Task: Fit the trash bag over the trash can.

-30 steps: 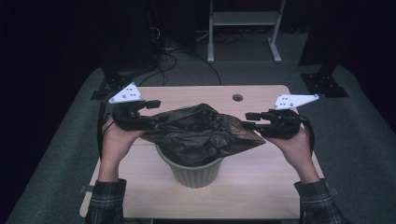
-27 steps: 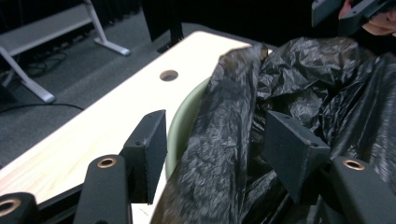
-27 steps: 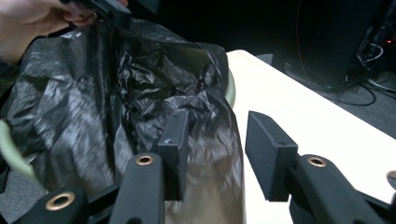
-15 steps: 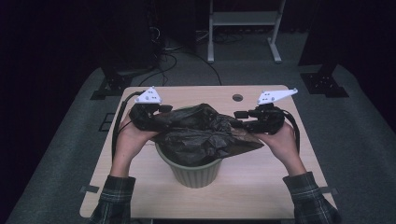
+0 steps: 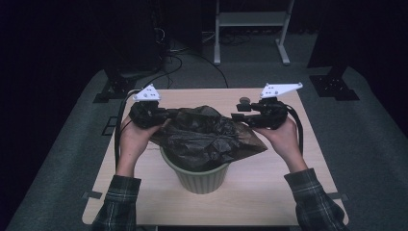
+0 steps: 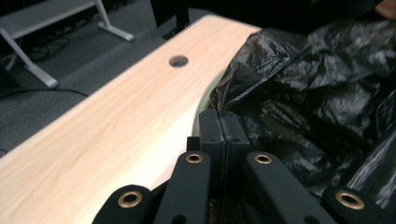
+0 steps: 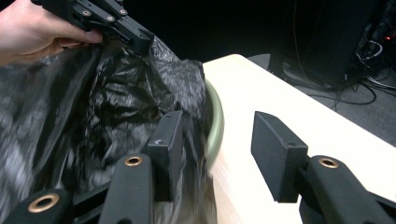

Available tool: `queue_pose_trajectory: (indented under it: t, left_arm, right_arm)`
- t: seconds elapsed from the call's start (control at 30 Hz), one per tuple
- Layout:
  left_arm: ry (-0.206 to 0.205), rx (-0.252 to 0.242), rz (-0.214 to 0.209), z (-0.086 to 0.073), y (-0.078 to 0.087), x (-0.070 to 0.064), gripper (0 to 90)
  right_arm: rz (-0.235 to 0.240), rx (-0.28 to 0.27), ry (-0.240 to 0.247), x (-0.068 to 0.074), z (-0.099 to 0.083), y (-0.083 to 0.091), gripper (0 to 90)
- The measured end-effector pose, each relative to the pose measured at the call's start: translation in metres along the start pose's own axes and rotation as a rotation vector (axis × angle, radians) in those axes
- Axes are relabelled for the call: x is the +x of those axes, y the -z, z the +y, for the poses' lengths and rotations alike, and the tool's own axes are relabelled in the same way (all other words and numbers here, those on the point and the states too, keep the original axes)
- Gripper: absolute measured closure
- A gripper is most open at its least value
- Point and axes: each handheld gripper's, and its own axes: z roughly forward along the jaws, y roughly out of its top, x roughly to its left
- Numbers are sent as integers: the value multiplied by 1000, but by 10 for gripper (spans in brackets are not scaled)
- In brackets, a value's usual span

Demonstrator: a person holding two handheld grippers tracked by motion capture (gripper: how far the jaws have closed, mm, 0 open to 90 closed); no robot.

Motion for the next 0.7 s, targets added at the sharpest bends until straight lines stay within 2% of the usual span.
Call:
queue_pose_trajectory:
  t: [0.1,0.2,0.23,0.27,0.3,0.33,0.37,0.47,0.5,0.53,0.57,0.63,0.7]
  left_arm:
    - [-4,-9,6,3,3,1,897]
    - [-8,-23,9,7,6,2,897]
    - [-9,-25,11,7,6,2,897]
    - [-9,-29,16,7,7,3,897]
    - [-4,-31,24,6,7,5,897]
    - [-4,-31,24,6,7,5,897]
    - [5,-26,27,5,6,11,897]
    - [9,-15,25,4,2,15,897]
    - [9,13,42,3,-7,18,897]
    - [9,13,42,3,-7,18,897]
    - [12,30,48,2,-12,20,897]
    - [30,83,57,-4,-26,27,897]
    - [41,94,50,-6,-30,29,897]
  right_arm:
    - [15,8,6,0,8,-10,519]
    - [52,36,10,0,18,-34,520]
    - [59,61,11,0,19,-42,549]
    - [64,87,17,0,18,-47,693]
    - [57,111,28,0,16,-49,807]
    - [35,118,36,-2,15,-50,843]
    - [29,113,24,-4,13,-50,895]
    - [1,78,1,-14,9,-46,900]
    - [-14,74,-5,-16,8,-46,900]
    - [-14,74,-5,-16,8,-46,900]
    - [-47,72,-6,-19,7,-47,899]
    - [-80,93,-17,-26,3,-54,900]
    - [-96,113,-15,-29,0,-59,900]
